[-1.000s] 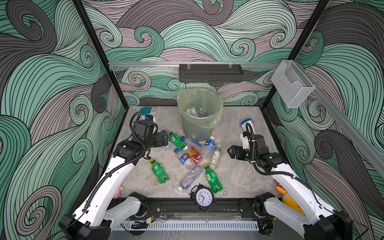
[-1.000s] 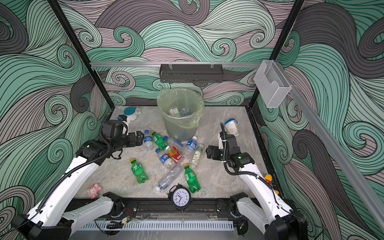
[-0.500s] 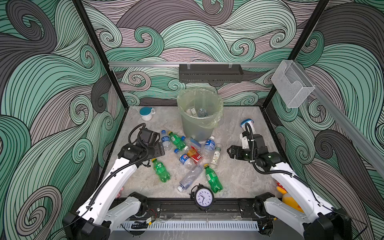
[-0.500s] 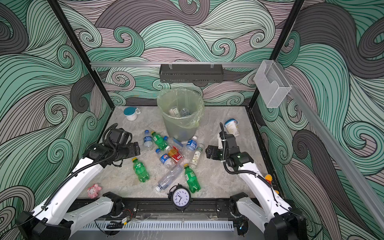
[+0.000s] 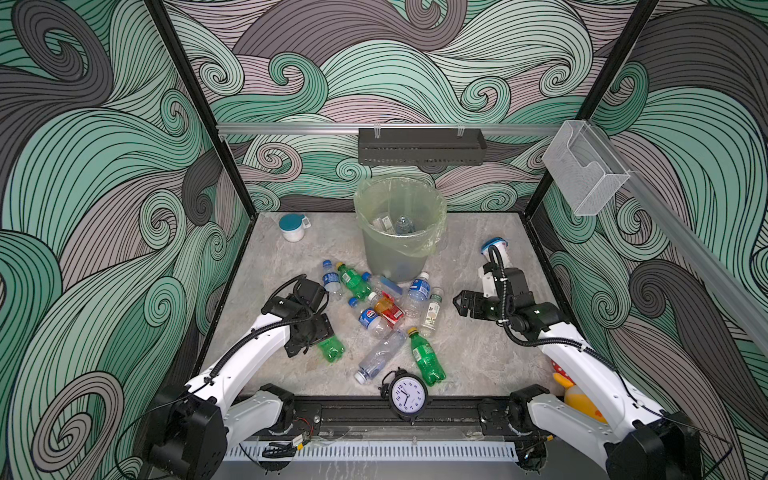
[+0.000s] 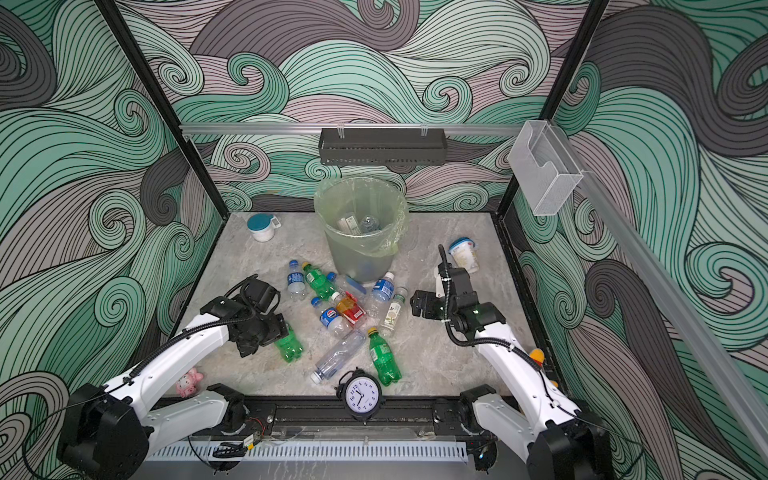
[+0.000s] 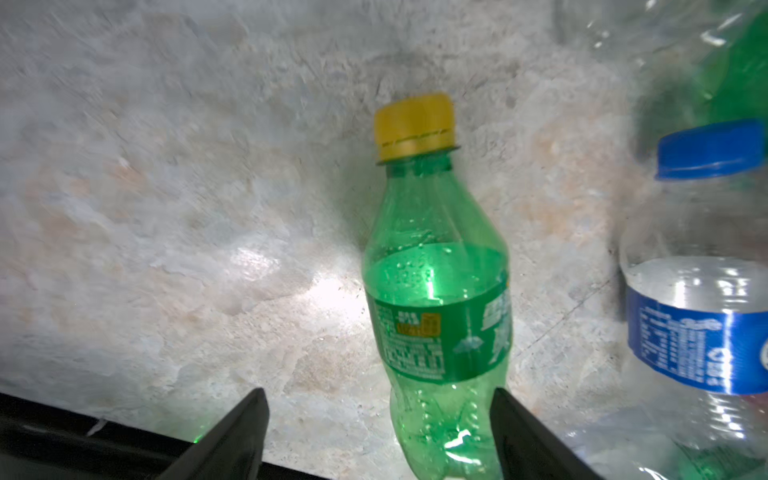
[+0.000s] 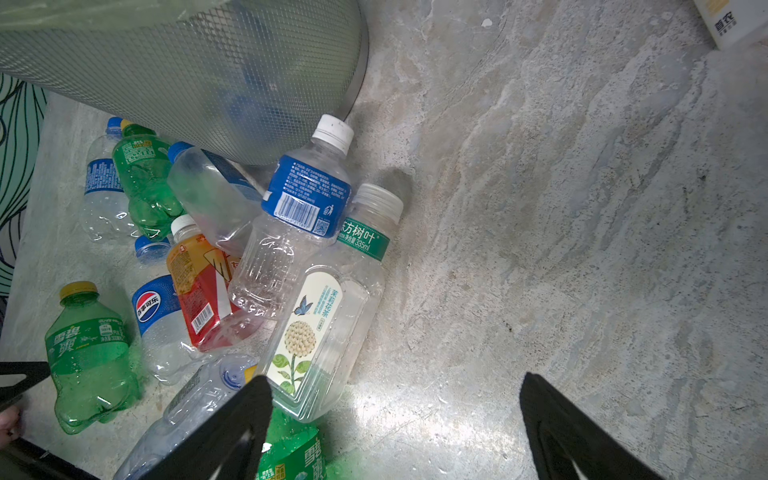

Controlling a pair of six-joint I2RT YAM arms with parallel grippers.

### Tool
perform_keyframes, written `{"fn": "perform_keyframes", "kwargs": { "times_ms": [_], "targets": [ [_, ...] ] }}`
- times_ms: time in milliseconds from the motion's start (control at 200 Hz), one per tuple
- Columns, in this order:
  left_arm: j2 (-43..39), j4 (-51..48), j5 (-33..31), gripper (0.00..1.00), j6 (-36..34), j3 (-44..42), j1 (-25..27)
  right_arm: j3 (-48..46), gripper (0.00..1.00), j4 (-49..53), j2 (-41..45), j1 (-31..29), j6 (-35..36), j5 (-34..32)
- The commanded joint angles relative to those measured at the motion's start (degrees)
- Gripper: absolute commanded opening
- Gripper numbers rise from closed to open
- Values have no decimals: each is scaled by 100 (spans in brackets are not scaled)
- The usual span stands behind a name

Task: Throw the plastic bottles in the bin
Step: 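Grasp the green Sprite bottle below its yellow cap with the left gripper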

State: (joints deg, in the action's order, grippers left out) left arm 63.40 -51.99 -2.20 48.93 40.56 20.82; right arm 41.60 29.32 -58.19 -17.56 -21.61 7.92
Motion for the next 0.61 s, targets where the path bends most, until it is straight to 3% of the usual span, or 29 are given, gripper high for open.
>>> {"fn": "perform_keyframes", "kwargs": {
  "times_ms": [0,140,400,545,600],
  "targets": [
    [170,435,150,84,257,-65,49,-30,94,-98,-20,-30,12,-13],
    [617,572,148,84,124,-171,46,23,95,-109,-94,-28,81,-12],
    [1258,1024,280,70,-15,-347,142,-106,95,-170,2,-28,7,-18],
    [1226,1087,220,54,-60,-373,152,-166,95,-131,123,-28,14,-79],
    [1212,1033,208,52,-90,-312,151,-169,95,-70,162,-29,41,-102]
  ]
}}
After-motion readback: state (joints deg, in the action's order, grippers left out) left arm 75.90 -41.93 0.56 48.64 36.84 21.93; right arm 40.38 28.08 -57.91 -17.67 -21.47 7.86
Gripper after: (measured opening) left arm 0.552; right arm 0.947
